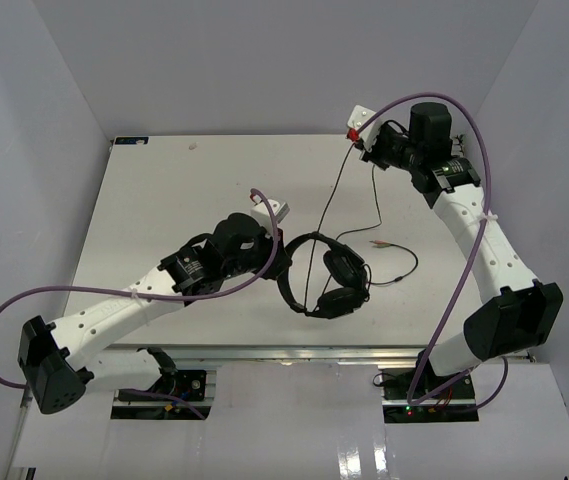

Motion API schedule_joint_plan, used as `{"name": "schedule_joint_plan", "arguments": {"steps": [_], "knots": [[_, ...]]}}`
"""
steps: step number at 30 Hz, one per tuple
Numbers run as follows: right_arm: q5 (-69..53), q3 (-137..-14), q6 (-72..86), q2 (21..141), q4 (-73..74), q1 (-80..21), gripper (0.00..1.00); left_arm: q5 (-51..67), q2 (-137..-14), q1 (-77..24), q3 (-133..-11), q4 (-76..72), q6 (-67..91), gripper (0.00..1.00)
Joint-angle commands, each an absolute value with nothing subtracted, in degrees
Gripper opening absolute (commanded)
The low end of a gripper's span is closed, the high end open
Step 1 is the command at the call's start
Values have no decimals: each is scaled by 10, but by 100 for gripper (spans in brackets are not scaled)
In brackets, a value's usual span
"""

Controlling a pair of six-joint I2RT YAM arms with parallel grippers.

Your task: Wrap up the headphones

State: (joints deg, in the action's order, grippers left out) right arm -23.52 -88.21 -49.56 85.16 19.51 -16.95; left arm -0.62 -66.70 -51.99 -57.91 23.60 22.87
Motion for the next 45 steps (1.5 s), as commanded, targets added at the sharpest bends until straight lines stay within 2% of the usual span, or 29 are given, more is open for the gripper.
{"name": "schedule_joint_plan", "arguments": {"steps": [1, 11, 18, 26, 32, 45], "knots": [[-267, -872, -467, 820, 168, -153, 8, 9, -636, -525, -607, 240, 232, 0], [-297, -833, -433, 798, 144, -127, 8, 8, -629, -526, -615, 259, 236, 0], [-318, -743, -408, 766, 103, -123, 8, 9, -628, -526, -667, 285, 243, 0], [-379, -619, -306, 735, 24, -120, 8, -23, -639, -526, -753, 360, 265, 0], [-409, -576, -256, 727, -21, -116, 8, -60, -654, -526, -804, 422, 266, 0], [-526, -452, -54, 695, -182, -115, 8, -92, -720, -526, -883, 432, 316, 0]]}}
